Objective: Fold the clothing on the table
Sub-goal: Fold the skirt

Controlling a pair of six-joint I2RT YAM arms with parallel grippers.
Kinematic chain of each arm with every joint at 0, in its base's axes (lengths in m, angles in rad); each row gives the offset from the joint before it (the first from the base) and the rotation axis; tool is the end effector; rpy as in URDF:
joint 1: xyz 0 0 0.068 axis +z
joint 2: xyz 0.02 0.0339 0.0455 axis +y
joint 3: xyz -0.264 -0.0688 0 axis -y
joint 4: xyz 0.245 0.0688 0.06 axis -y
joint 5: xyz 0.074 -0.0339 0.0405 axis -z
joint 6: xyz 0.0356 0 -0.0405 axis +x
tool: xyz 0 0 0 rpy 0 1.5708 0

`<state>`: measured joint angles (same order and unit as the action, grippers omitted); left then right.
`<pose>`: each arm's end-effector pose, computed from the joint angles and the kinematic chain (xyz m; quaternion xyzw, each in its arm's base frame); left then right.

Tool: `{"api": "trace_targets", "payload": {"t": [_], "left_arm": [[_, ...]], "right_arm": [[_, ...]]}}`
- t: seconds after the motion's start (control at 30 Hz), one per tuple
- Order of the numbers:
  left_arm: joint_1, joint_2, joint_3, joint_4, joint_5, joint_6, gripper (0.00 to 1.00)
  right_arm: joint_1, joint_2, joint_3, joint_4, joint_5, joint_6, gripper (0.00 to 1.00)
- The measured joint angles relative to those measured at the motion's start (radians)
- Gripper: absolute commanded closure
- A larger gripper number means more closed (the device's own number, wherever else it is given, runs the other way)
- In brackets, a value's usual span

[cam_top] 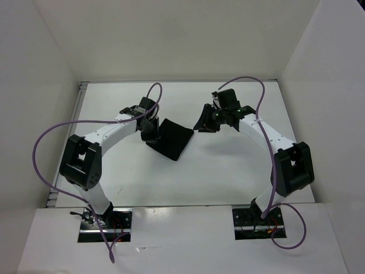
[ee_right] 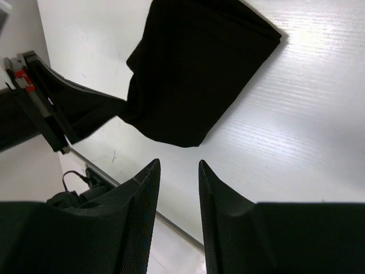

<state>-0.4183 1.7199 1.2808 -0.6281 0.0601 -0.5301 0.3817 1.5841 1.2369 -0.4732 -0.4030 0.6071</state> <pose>0.3275 -0.1479 0.2288 -0.0466 0.9669 -0.1396 0.2083 0.3169 0.1423 0.2725 0.0296 0.9141 0.3343 0.2277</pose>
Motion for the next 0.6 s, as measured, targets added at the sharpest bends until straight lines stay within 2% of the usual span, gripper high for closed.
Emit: {"api": "trace_targets", "payload": {"t": [0.13,0.37,0.4,0.43,0.47,0.53,0.6], "left_arm": [[0.047,0.000,0.040,-0.027,-0.029,0.000,1.00],[0.122,0.034,0.219,-0.021,-0.072,0.000,1.00],[0.128,0.041,0.229,-0.017,-0.064,0.001,0.63],[0.132,0.047,0.230,-0.012,-0.050,0.005,0.34],[0.134,0.050,0.227,-0.010,-0.034,0.006,0.18],[0.134,0.050,0.206,-0.008,-0.010,0.003,0.09],[0.128,0.045,0.178,-0.004,-0.002,0.006,0.07]], "right_arm": [[0.000,0.000,-0.024,0.006,-0.017,0.002,0.61],[0.011,0.012,-0.028,0.008,-0.022,0.002,0.61],[0.013,0.019,-0.028,0.008,-0.022,0.001,0.61],[0.014,0.026,-0.028,0.008,-0.021,0.000,0.61],[0.015,0.032,-0.028,0.006,-0.019,0.000,0.61],[0.015,0.042,-0.027,0.003,-0.014,-0.003,0.61],[0.015,0.046,-0.025,0.002,-0.011,-0.006,0.61]]}}
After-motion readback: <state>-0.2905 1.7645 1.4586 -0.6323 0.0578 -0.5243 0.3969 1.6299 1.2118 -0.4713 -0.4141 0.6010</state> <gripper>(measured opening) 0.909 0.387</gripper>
